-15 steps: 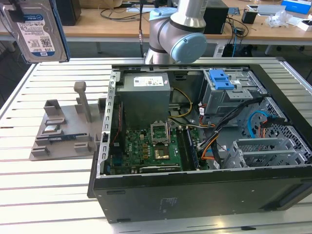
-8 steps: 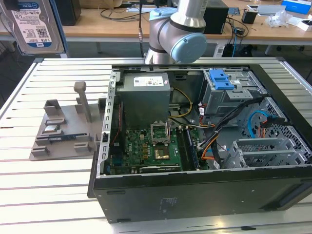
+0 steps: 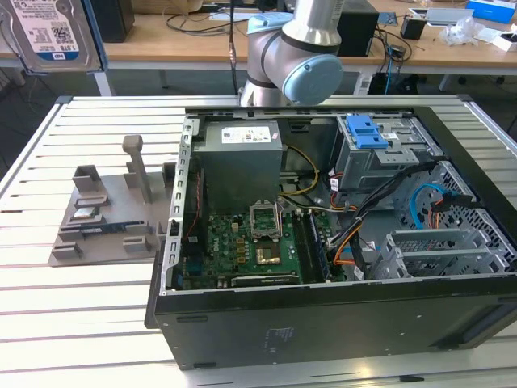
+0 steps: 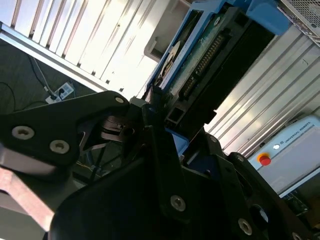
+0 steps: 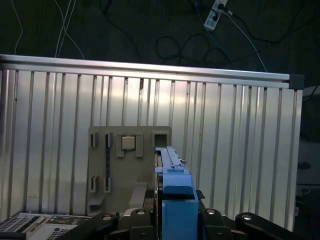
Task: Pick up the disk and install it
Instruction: 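Pick up the disk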
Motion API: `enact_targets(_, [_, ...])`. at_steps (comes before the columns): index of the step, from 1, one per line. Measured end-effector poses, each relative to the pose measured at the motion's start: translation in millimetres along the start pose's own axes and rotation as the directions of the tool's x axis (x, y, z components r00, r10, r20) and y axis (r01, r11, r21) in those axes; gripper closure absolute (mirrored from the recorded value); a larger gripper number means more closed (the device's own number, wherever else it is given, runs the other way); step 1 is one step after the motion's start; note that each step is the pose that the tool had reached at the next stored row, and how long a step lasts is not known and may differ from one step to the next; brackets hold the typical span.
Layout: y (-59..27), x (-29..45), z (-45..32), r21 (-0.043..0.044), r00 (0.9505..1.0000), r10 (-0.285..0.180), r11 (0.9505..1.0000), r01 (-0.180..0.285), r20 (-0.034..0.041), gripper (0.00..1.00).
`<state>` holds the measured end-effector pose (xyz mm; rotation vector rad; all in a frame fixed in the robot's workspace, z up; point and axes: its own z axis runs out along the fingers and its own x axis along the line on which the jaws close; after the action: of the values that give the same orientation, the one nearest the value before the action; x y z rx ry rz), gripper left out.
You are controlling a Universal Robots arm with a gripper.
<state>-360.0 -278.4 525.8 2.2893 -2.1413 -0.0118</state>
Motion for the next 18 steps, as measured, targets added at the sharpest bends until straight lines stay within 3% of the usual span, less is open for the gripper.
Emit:
enact_targets(15, [0.5, 0.0, -47.3, 0.0, 1.0, 0.0, 1.0, 0.0, 0.0001, 0.63])
enact_targets(18, [0.7, 0.0, -62.2, 0.0, 1.0, 0.0, 1.0, 0.0, 0.0, 0.63])
